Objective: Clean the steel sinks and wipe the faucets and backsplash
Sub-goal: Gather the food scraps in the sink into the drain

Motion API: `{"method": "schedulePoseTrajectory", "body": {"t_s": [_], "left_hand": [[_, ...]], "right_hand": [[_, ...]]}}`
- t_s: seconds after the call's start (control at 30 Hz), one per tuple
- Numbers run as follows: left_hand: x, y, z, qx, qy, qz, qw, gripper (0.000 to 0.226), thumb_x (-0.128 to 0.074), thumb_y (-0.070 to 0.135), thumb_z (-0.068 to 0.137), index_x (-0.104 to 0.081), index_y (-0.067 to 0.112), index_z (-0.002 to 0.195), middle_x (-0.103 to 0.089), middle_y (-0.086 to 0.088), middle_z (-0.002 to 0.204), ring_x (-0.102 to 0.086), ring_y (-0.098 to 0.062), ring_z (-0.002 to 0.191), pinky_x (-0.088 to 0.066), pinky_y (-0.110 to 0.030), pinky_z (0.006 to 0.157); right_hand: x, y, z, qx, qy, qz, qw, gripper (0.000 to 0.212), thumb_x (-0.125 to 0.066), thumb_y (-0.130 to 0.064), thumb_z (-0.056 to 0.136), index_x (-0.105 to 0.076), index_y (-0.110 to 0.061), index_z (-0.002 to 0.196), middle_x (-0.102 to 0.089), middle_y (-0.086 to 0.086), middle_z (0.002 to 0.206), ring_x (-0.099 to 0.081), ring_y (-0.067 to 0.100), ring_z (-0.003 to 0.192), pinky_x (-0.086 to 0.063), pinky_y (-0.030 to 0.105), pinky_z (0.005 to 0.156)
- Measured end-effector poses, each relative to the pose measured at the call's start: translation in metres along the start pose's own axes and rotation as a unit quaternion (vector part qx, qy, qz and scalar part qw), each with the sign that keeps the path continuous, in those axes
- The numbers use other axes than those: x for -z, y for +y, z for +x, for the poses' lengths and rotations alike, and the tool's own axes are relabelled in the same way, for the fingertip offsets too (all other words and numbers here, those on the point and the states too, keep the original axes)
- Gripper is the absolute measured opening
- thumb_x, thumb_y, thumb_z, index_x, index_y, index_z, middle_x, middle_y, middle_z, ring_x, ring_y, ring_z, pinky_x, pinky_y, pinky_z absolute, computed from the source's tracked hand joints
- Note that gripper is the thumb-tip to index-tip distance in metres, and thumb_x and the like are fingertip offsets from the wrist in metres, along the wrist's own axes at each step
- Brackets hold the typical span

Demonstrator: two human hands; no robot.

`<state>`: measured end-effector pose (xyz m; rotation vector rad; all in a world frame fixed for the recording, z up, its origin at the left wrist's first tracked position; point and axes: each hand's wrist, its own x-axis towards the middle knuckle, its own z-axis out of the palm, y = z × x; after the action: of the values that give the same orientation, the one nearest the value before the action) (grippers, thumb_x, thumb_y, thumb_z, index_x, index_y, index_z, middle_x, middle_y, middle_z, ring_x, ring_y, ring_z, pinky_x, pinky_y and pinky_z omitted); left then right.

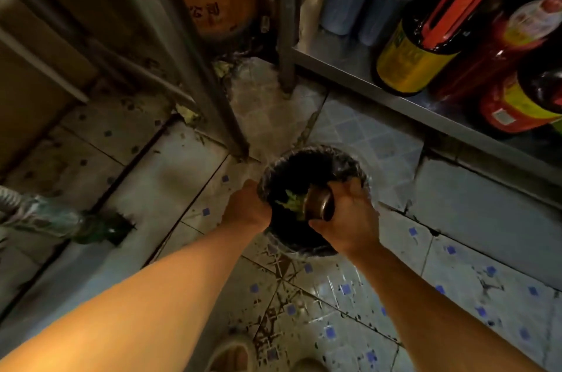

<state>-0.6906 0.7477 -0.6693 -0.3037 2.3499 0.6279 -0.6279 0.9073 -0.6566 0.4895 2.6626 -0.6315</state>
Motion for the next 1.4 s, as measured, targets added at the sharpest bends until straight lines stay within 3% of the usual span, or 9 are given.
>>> {"method": "schedulePoseTrajectory", "body": {"t_s": [0.13, 0.3, 0.53, 0.6, 0.73, 0.93, 1.07, 1.23, 1.4], "left_hand": [[-0.006, -0.005, 0.01, -0.004, 0.014, -0.022, 1.0, 0.017, -0.055, 0.015, 0.088, -0.052, 0.01, 0.104, -0.063, -0.013, 0.106, -0.059, -0.032, 0.103, -0.048, -0.038, 0.084], [-0.006, -0.006, 0.013, -0.009, 0.02, -0.034, 0.999, 0.012, -0.057, 0.01, 0.087, -0.052, 0.01, 0.098, -0.064, -0.015, 0.1, -0.06, -0.032, 0.099, -0.047, -0.035, 0.08], [-0.009, -0.005, 0.012, -0.021, 0.012, -0.026, 0.999, 0.019, -0.055, 0.007, 0.088, -0.051, 0.004, 0.106, -0.063, -0.018, 0.103, -0.06, -0.034, 0.1, -0.047, -0.038, 0.081], [-0.011, -0.005, 0.01, -0.021, 0.013, -0.032, 0.999, 0.015, -0.056, 0.008, 0.087, -0.051, 0.005, 0.101, -0.063, -0.018, 0.102, -0.06, -0.034, 0.1, -0.047, -0.039, 0.081], [-0.009, -0.004, 0.008, -0.026, 0.001, -0.01, 1.0, 0.013, -0.057, 0.011, 0.087, -0.048, 0.012, 0.096, -0.062, -0.016, 0.104, -0.06, -0.033, 0.099, -0.048, -0.04, 0.082], [0.007, 0.008, -0.008, -0.021, 0.0, 0.056, 0.998, 0.057, -0.062, 0.033, 0.089, -0.035, 0.011, 0.134, -0.035, -0.013, 0.136, -0.049, -0.033, 0.119, -0.046, -0.044, 0.095], [0.019, 0.015, -0.02, -0.017, -0.007, 0.045, 0.999, 0.061, -0.062, 0.029, 0.089, -0.031, 0.013, 0.139, -0.026, -0.011, 0.141, -0.046, -0.032, 0.124, -0.045, -0.042, 0.099], [0.043, 0.029, -0.047, 0.026, -0.004, 0.022, 0.999, 0.063, -0.064, 0.032, 0.084, -0.035, 0.013, 0.136, -0.026, -0.013, 0.137, -0.052, -0.035, 0.114, -0.052, -0.045, 0.09], [0.083, 0.058, -0.102, 0.041, 0.003, 0.0, 0.999, 0.048, -0.056, 0.027, 0.089, -0.042, 0.011, 0.132, -0.035, -0.015, 0.133, -0.059, -0.036, 0.107, -0.052, -0.043, 0.09]], "right_hand": [[-0.007, 0.001, 0.008, 0.016, -0.009, -0.075, 0.997, 0.08, -0.078, -0.043, 0.072, -0.039, -0.018, 0.138, -0.025, 0.008, 0.141, -0.046, 0.028, 0.122, -0.044, 0.034, 0.099], [-0.015, -0.008, 0.013, 0.067, 0.103, -0.08, 0.989, 0.077, -0.088, -0.035, 0.058, -0.056, -0.011, 0.124, -0.054, 0.013, 0.126, -0.056, 0.034, 0.108, -0.05, 0.042, 0.087], [-0.023, -0.01, 0.014, 0.081, 0.0, -0.185, 0.979, 0.076, -0.09, -0.028, 0.049, -0.06, -0.013, 0.117, -0.06, 0.014, 0.11, -0.058, 0.034, 0.1, -0.048, 0.041, 0.084], [-0.023, -0.012, 0.01, 0.098, -0.044, -0.232, 0.967, 0.07, -0.081, -0.026, 0.068, -0.049, -0.014, 0.129, -0.055, 0.014, 0.121, -0.052, 0.033, 0.113, -0.042, 0.04, 0.095], [-0.016, -0.002, 0.015, 0.039, -0.012, -0.143, 0.989, 0.071, -0.068, -0.025, 0.082, -0.03, -0.016, 0.141, -0.04, 0.012, 0.14, -0.04, 0.03, 0.126, -0.034, 0.036, 0.104], [0.003, -0.018, 0.001, 0.045, 0.117, -0.051, 0.991, 0.07, -0.083, -0.022, 0.066, -0.052, -0.01, 0.127, -0.056, 0.015, 0.126, -0.055, 0.034, 0.112, -0.045, 0.041, 0.094], [0.002, -0.008, -0.009, -0.026, -0.016, -0.074, 0.997, 0.067, -0.075, -0.023, 0.077, -0.04, -0.014, 0.133, -0.053, 0.011, 0.127, -0.055, 0.029, 0.115, -0.047, 0.036, 0.092], [0.037, -0.019, -0.032, -0.053, 0.038, 0.207, 0.976, 0.071, -0.076, -0.001, 0.067, -0.043, -0.007, 0.129, -0.05, 0.012, 0.126, -0.054, 0.027, 0.114, -0.047, 0.029, 0.089], [0.091, -0.026, -0.076, -0.041, 0.0, 0.286, 0.957, 0.075, -0.075, 0.008, 0.062, -0.047, -0.018, 0.126, -0.039, 0.001, 0.129, -0.049, 0.018, 0.119, -0.039, 0.015, 0.091]]}}
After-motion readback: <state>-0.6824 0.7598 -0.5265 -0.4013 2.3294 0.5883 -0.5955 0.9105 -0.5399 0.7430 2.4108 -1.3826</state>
